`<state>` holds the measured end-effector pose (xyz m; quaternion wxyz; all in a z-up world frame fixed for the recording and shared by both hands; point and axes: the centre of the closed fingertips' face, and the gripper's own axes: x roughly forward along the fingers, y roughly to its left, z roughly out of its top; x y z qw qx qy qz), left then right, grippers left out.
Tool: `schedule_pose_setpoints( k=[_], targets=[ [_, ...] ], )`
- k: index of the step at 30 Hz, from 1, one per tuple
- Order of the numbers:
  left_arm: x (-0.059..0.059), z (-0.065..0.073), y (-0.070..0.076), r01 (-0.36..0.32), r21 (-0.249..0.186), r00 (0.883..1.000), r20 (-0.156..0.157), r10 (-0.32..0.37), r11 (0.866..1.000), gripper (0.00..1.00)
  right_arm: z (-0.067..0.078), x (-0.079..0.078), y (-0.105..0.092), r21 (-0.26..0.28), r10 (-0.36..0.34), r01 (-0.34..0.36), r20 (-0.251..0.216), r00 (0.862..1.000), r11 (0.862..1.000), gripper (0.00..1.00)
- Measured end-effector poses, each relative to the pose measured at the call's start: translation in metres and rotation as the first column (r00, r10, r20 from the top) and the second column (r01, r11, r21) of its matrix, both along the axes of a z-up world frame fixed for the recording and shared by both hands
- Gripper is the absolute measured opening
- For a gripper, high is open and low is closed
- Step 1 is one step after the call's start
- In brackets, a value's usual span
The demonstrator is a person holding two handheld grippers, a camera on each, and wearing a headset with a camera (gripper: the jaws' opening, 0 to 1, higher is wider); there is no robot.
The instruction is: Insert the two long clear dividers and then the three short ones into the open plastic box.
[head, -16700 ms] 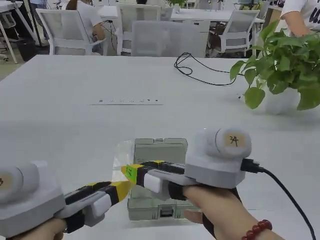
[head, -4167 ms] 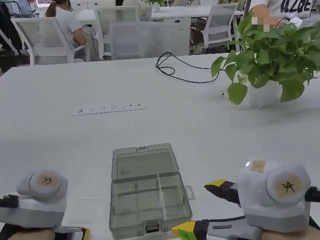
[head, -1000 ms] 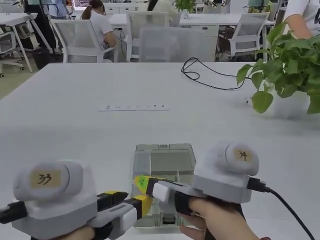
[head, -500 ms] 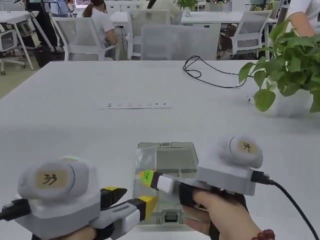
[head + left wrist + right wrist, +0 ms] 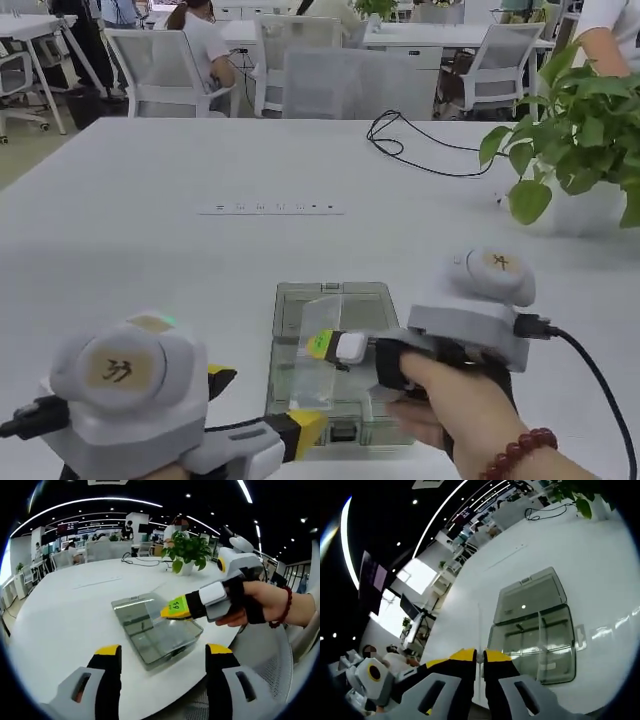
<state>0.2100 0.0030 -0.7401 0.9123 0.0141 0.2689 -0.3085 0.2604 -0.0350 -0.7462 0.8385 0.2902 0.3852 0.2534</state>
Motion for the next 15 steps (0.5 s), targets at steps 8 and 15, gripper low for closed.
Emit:
schedule_pose_setpoints(
  k=[8, 15],
  targets=[
    [-0.002, -0.002, -0.004, 0.055, 0.022, 0.998, 0.032, -0.056, 0.998, 0.78, -0.013, 0.004, -0.009, -0.099, -0.029, 0.018, -0.113, 0.993, 0.995, 0.06],
    [0.000, 0.000, -0.006, 0.093, 0.050, 0.993, 0.064, -0.096, 0.994, 0.84, -0.024, 0.006, -0.009, -0.161, -0.040, 0.010, -0.190, 0.981, 0.987, 0.06]
  ],
)
